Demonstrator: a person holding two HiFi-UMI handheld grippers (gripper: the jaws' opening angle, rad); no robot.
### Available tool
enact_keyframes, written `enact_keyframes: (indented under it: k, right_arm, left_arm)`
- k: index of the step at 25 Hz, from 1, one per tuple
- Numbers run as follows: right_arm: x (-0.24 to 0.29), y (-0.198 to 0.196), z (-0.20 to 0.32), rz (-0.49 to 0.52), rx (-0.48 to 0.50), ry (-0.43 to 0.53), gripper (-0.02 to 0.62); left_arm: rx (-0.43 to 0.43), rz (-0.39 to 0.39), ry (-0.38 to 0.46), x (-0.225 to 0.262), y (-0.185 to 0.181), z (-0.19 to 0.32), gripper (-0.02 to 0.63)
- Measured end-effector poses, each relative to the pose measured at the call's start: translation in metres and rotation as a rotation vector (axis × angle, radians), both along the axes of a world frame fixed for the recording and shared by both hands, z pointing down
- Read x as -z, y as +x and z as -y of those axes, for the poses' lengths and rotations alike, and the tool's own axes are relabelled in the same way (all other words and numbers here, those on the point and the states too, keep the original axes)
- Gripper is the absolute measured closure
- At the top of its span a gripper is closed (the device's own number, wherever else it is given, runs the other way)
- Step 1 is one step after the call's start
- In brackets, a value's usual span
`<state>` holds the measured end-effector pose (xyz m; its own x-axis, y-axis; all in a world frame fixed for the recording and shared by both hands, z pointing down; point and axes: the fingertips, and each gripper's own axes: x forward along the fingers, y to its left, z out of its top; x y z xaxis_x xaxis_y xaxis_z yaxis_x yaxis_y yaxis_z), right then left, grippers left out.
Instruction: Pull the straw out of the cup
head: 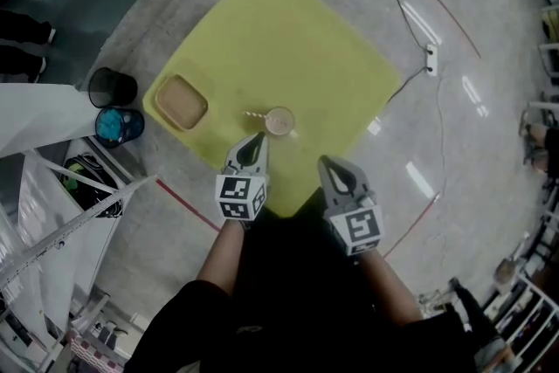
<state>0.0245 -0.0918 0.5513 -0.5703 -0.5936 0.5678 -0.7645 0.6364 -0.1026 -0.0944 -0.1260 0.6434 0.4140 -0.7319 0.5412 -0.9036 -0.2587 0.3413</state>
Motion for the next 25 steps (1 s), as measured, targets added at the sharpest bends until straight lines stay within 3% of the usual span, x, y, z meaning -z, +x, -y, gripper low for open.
enact_keyframes:
  k: [12,19,22,25]
  right_arm:
    - [-0.005,0.004,0.001,-0.012,-0.018,-0.029,0.579]
    - [-0.008,0.004,0.000,-0.026,-0.028,-0.027,0.579]
    - [-0.009,0.004,-0.001,-0.024,-0.034,-0.036,0.579]
    - [-0.010,0.005,-0.003,-0.028,-0.038,-0.040,0.578]
  left_arm:
    - [0.070,-0.024,-0.032,-0.021,-0.008,0.017,0.558]
    - [0.066,-0.015,-0.061,-0.033,-0.014,0.019,0.555]
    - [0.067,-0.071,-0.062,-0.033,-0.010,0.022,0.543]
    - [0.091,-0.186,-0.081,-0.032,-0.005,0.026,0.461]
